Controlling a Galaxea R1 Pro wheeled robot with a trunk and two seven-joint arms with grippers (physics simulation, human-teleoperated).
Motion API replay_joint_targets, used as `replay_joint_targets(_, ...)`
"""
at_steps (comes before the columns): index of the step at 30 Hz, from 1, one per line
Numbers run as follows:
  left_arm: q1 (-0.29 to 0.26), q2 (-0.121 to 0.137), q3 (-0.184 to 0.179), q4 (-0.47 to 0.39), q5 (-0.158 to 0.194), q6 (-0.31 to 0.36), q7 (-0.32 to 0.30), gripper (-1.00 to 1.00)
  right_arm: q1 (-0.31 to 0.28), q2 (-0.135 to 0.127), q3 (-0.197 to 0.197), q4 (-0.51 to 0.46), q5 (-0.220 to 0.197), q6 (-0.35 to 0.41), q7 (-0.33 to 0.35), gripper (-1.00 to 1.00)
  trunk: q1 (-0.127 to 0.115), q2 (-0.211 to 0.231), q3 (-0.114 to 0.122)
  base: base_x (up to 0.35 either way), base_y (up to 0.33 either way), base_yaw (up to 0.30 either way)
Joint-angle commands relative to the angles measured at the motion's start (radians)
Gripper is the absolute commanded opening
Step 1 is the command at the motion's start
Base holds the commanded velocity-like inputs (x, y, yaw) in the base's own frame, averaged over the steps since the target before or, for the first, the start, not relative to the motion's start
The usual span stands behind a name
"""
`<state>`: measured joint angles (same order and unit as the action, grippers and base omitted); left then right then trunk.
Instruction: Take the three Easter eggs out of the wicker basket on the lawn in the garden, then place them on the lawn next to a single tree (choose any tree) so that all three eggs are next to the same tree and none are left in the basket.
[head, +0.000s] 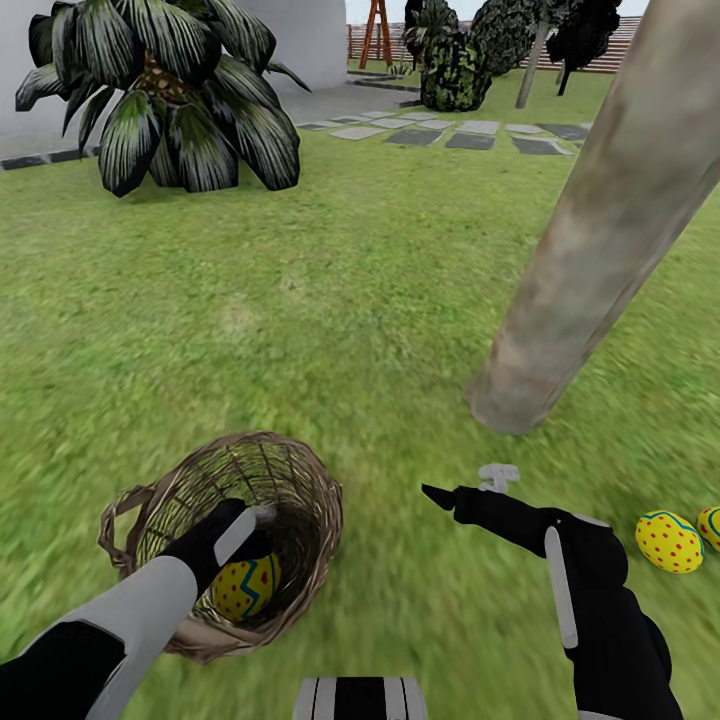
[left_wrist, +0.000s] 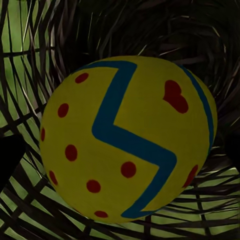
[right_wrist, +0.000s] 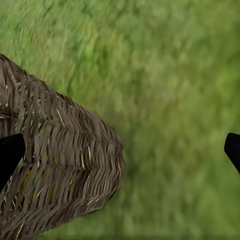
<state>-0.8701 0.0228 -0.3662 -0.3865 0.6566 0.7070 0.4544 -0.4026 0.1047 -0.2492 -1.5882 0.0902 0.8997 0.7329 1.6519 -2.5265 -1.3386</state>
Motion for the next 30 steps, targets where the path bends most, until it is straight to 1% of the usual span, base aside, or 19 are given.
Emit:
replay_joint_targets(1,0.000,0.001,-0.007,-0.003,0.011,0.003,0.008,1.00,-0.001,0.001,-0.002,-0.001,0.009,0.004,0.010,1.00,0.000,-0.001,-0.005,0.000,0.000,0.000)
replay_joint_targets(4,0.000,0.002,-0.006,-0.018,0.011,0.003,0.007,1.00,-0.001,0.001,-0.003,-0.001,0.009,0.004,0.010,1.00,0.002,-0.001,-0.016,0.000,0.000,0.000)
replay_joint_targets(15,0.000,0.002,-0.003,-0.091,0.012,0.005,0.007,1.00,-0.001,0.000,-0.004,-0.001,0.009,0.005,0.010,1.00,0.002,-0.001,-0.016,0.000,0.000,0.000)
replay_joint_targets(22,0.000,0.003,-0.002,-0.098,0.012,0.005,0.007,1.00,-0.001,0.000,-0.005,-0.001,0.009,0.005,0.010,1.00,0.002,-0.001,-0.016,0.000,0.000,0.000)
replay_joint_targets(27,0.000,0.003,-0.001,-0.096,0.016,0.008,0.007,1.00,-0.001,0.000,-0.005,-0.001,0.009,0.005,0.010,1.00,0.004,-0.002,-0.036,0.000,0.000,0.000)
replay_joint_targets(30,0.000,0.004,0.000,-0.094,0.018,0.010,0.005,1.00,-0.001,0.000,-0.005,-0.001,0.009,0.005,0.010,1.00,0.004,-0.002,-0.036,0.000,0.000,0.000)
